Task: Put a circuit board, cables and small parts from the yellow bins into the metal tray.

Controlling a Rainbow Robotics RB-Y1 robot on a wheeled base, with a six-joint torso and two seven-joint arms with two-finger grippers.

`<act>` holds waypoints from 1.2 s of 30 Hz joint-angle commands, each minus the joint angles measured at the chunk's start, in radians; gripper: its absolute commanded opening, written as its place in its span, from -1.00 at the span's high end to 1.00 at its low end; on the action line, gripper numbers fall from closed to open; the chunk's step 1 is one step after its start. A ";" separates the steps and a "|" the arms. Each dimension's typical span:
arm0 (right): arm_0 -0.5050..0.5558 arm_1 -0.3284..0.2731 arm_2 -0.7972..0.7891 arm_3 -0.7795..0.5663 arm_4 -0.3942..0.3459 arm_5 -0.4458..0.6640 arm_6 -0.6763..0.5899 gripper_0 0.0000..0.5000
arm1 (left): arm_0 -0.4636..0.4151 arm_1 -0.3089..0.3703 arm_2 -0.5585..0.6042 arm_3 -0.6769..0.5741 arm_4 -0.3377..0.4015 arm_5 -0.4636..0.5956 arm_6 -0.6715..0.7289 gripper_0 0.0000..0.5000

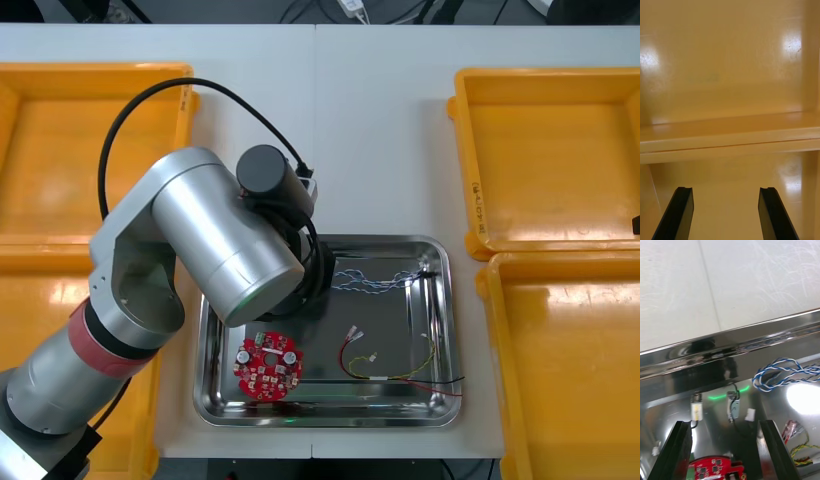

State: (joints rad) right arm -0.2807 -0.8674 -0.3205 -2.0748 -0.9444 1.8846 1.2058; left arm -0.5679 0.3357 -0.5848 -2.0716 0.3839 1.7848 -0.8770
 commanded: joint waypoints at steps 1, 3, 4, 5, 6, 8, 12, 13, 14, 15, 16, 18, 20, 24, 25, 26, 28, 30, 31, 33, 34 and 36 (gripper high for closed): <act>0.009 -0.047 -0.028 -0.004 -0.004 0.005 0.021 -1.00 | -0.059 0.069 0.088 -0.056 0.075 0.048 -0.057 -1.00; 0.009 -0.047 -0.028 -0.004 -0.004 0.005 0.021 -1.00 | -0.072 0.086 0.111 -0.061 0.107 0.061 -0.062 -1.00; 0.009 -0.047 -0.028 -0.004 -0.004 0.005 0.021 -1.00 | -0.079 0.097 0.128 -0.062 0.130 0.070 -0.065 -1.00; 0.009 -0.047 -0.028 -0.004 -0.004 0.005 0.021 -1.00 | -0.087 0.108 0.141 -0.065 0.147 0.079 -0.066 -1.00; 0.009 -0.047 -0.028 -0.004 -0.004 0.005 0.021 -1.00 | -0.090 0.112 0.149 -0.067 0.155 0.084 -0.068 -1.00; 0.009 -0.047 -0.028 -0.004 -0.004 0.005 0.021 -1.00 | -0.102 0.135 0.181 -0.071 0.191 0.099 -0.076 -1.00; 0.009 -0.047 -0.028 -0.004 -0.004 0.005 0.021 -1.00 | -0.112 0.175 0.220 -0.078 0.231 0.108 -0.082 -1.00; 0.009 -0.047 -0.028 -0.004 -0.004 0.005 0.021 -1.00 | -0.115 0.189 0.232 -0.079 0.244 0.110 -0.083 -1.00; 0.009 -0.047 -0.028 -0.004 -0.004 0.005 0.021 -1.00 | -0.115 0.204 0.246 -0.079 0.259 0.110 -0.085 -1.00; 0.009 -0.047 -0.028 -0.004 -0.004 0.005 0.021 -1.00 | -0.113 0.212 0.252 -0.079 0.265 0.111 -0.088 -1.00; 0.009 -0.047 -0.028 -0.004 -0.004 0.005 0.021 -1.00 | -0.115 0.227 0.266 -0.079 0.280 0.111 -0.091 -1.00; 0.009 -0.047 -0.028 -0.004 -0.004 0.005 0.021 -1.00 | -0.115 0.249 0.287 -0.078 0.303 0.117 -0.096 -1.00; 0.009 -0.047 -0.028 -0.004 -0.004 0.005 0.021 -1.00 | -0.113 0.278 0.316 -0.079 0.328 0.135 -0.100 -1.00; 0.009 -0.047 -0.028 -0.004 -0.004 0.005 0.021 -1.00 | -0.113 0.313 0.361 -0.078 0.362 0.135 -0.108 -1.00; 0.009 -0.047 -0.028 -0.004 -0.004 0.005 0.021 -1.00 | -0.113 0.327 0.375 -0.078 0.372 0.135 -0.111 -1.00; 0.009 -0.047 -0.028 -0.004 -0.004 0.005 0.021 -1.00 | -0.113 0.338 0.388 -0.076 0.380 0.135 -0.112 -1.00; 0.009 -0.047 -0.028 -0.004 -0.004 0.005 0.021 -1.00 | -0.110 0.356 0.407 -0.073 0.391 0.135 -0.119 -1.00; 0.009 -0.047 -0.028 -0.004 -0.004 0.005 0.021 -1.00 | -0.104 0.384 0.425 -0.073 0.400 0.135 -0.126 -1.00; 0.009 -0.047 -0.028 -0.004 -0.004 0.005 0.021 -1.00 | -0.102 0.391 0.428 -0.073 0.402 0.135 -0.128 -1.00; 0.009 -0.047 -0.028 -0.004 -0.004 0.005 0.021 -1.00 | -0.096 0.416 0.438 -0.070 0.408 0.135 -0.135 -1.00; 0.009 -0.047 -0.028 -0.004 -0.004 0.005 0.021 -1.00 | -0.093 0.431 0.441 -0.068 0.415 0.135 -0.140 -1.00; 0.009 -0.047 -0.028 -0.004 -0.004 0.005 0.021 -1.00 | -0.081 0.462 0.459 -0.064 0.438 0.135 -0.149 -1.00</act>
State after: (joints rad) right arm -0.2803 -0.8674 -0.3205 -2.0737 -0.9444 1.8848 1.2058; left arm -0.6399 0.7192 -0.1722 -2.1129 0.7909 1.9132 -0.9270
